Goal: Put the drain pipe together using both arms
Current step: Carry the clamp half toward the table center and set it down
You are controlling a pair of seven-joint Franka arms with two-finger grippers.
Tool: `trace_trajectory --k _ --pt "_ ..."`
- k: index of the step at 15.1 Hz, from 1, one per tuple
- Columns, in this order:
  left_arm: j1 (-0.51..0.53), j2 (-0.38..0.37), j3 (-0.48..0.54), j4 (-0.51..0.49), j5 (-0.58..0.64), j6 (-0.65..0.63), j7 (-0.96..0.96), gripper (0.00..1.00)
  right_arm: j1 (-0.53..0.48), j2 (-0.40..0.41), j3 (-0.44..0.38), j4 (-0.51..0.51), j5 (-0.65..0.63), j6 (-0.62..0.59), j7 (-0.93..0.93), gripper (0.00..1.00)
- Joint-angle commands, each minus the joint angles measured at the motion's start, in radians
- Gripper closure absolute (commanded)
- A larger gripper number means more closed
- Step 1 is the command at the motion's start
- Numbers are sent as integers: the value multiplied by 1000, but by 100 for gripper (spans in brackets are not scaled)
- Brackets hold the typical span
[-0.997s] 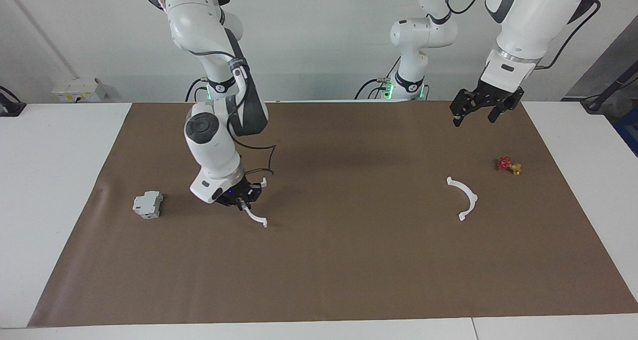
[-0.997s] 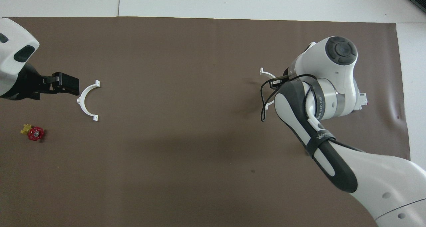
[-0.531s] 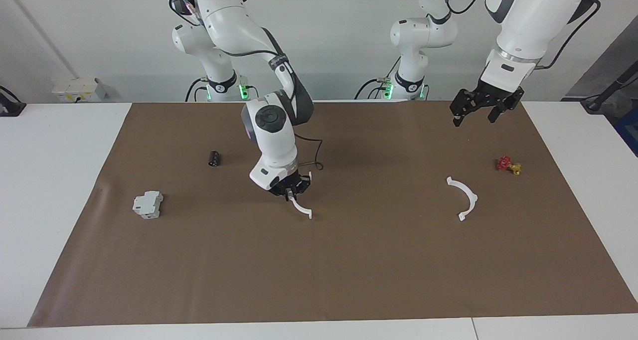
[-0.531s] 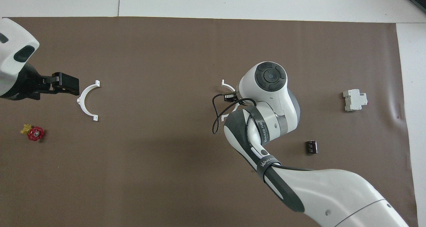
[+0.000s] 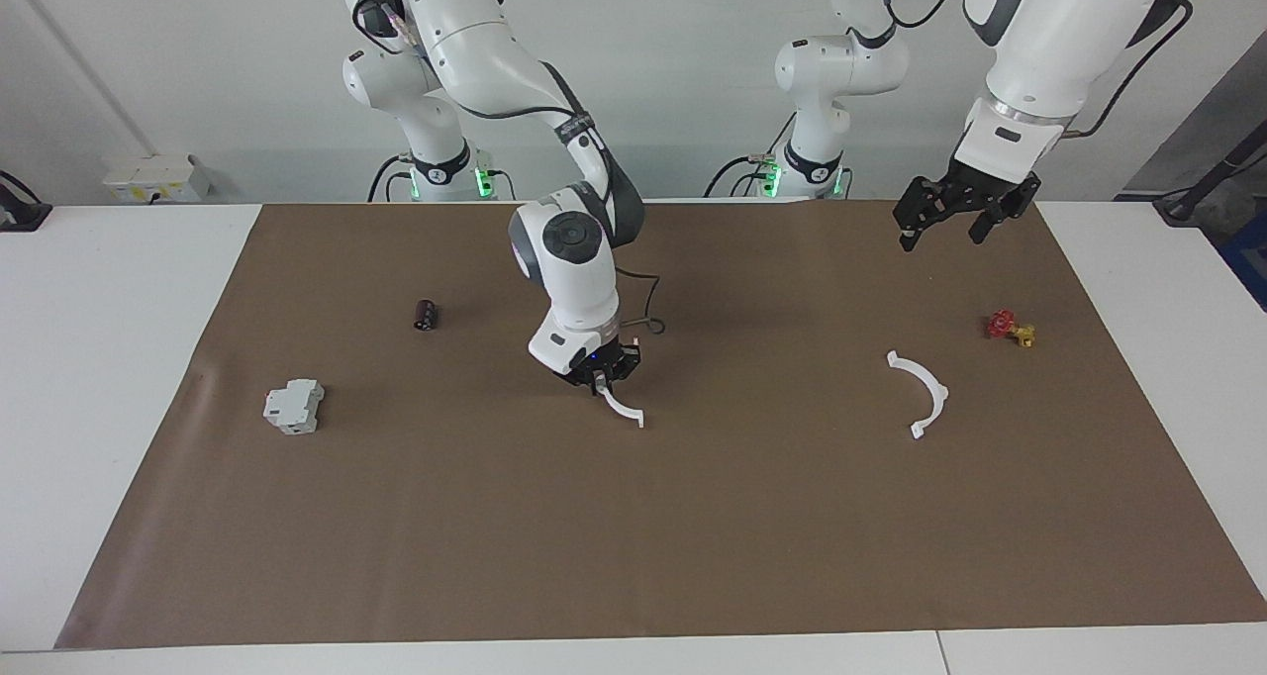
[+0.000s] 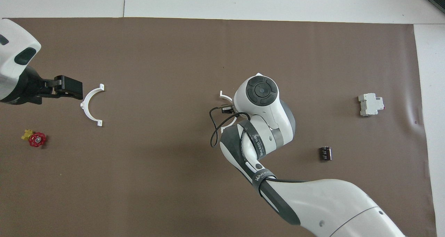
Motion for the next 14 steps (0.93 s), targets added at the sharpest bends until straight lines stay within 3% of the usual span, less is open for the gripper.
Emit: trace_trajectory --k 1,4,5,7,9,14 --pt "5 -16 3 -7 -15 -12 -7 0 19 2 -3 -42 -17 62 30 100" --pt "5 -15 3 -7 -15 -12 -7 0 19 1 -3 -46 -17 62 32 100" --pt "5 -15 3 -7 -15 -12 -7 0 19 1 -1 -46 -17 62 32 93" --pt "5 -16 3 -7 -15 -12 -7 0 22 -4 -3 -46 -17 49 41 0" --pt "5 -16 3 -7 -15 -12 -7 0 25 -16 -4 -40 -18 38 66 0" --pt "5 -16 3 -7 -15 -12 -13 0 -45 -169 -19 -35 -18 -105 63 0"
